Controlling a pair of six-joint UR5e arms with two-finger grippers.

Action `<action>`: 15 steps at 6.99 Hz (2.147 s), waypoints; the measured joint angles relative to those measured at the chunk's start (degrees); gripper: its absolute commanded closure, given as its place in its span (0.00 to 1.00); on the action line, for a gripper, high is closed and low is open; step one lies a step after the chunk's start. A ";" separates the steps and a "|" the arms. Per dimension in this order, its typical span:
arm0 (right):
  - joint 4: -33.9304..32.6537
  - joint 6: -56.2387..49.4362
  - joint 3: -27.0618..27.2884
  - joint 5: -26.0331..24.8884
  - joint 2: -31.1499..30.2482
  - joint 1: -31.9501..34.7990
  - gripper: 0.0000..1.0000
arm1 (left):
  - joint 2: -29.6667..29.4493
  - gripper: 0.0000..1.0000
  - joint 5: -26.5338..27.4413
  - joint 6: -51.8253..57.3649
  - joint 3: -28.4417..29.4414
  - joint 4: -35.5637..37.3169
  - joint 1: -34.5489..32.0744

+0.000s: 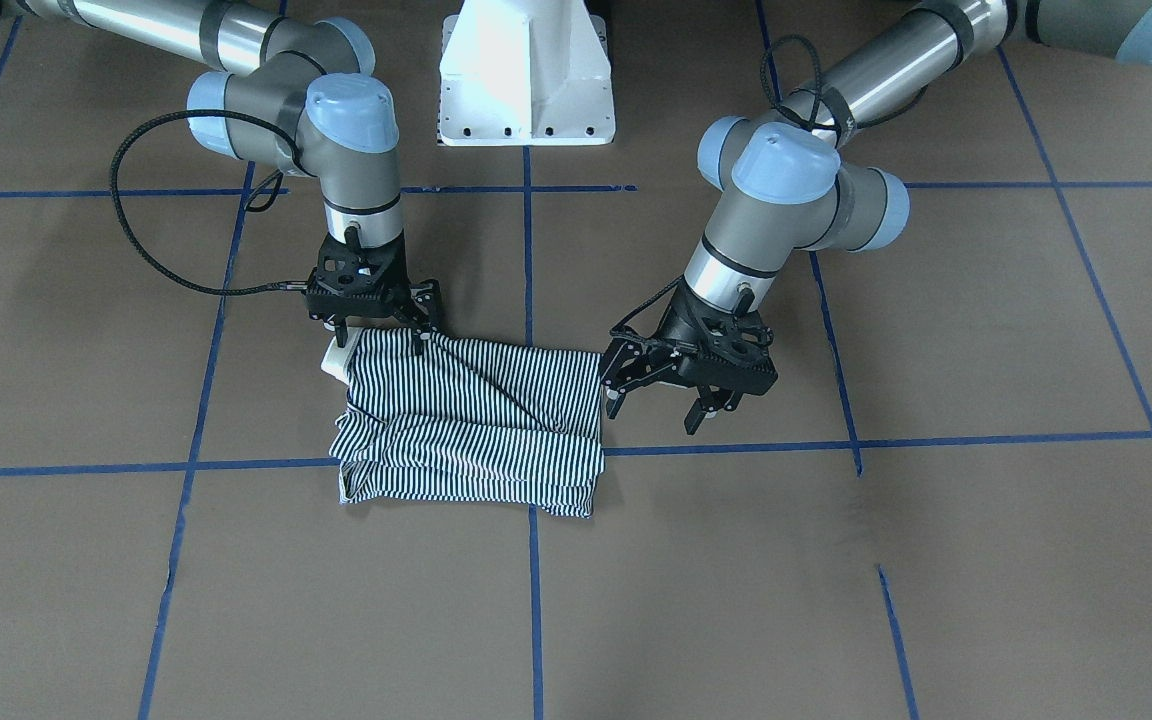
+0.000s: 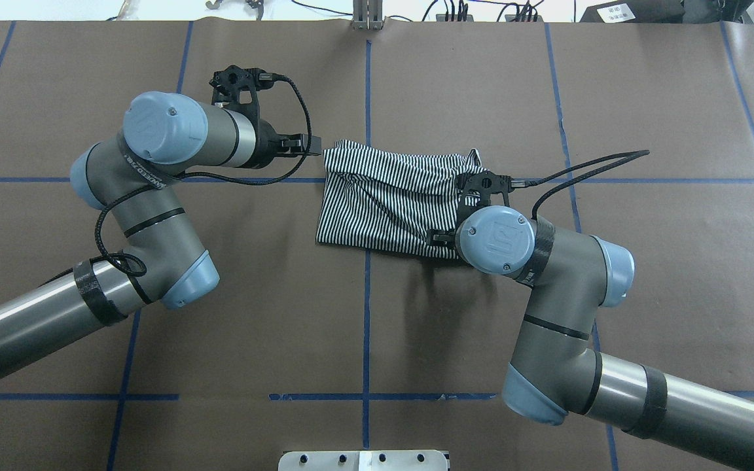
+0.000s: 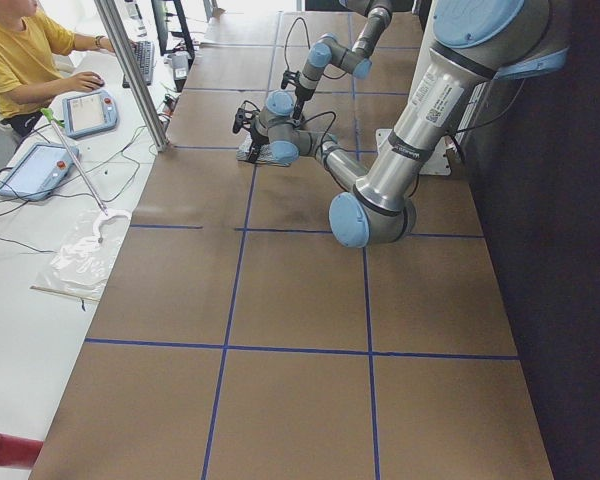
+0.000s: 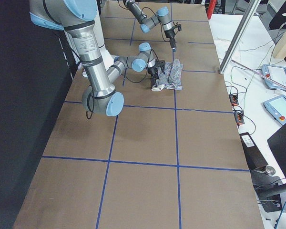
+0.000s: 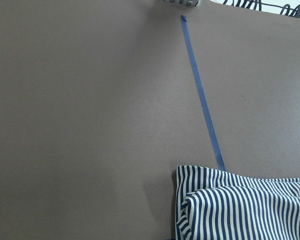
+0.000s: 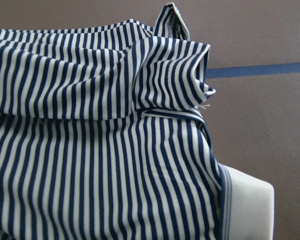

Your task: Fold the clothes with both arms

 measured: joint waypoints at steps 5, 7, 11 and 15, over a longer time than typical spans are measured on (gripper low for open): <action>3.65 -0.37 -0.90 0.90 0.23 0.89 0.00 | 0.62 0.00 -0.02 0.00 -0.59 0.00 -0.01; -5.42 -2.17 5.96 2.81 0.34 2.24 0.00 | 0.64 0.00 -0.10 -0.02 -0.61 -0.01 -0.01; -11.93 -20.24 11.02 18.34 -1.59 17.06 0.00 | 7.09 0.00 -3.06 7.54 -14.37 11.57 -2.54; -11.88 -63.16 9.78 32.32 -17.68 42.72 0.00 | 18.26 0.00 -10.42 40.10 -32.03 34.99 -18.13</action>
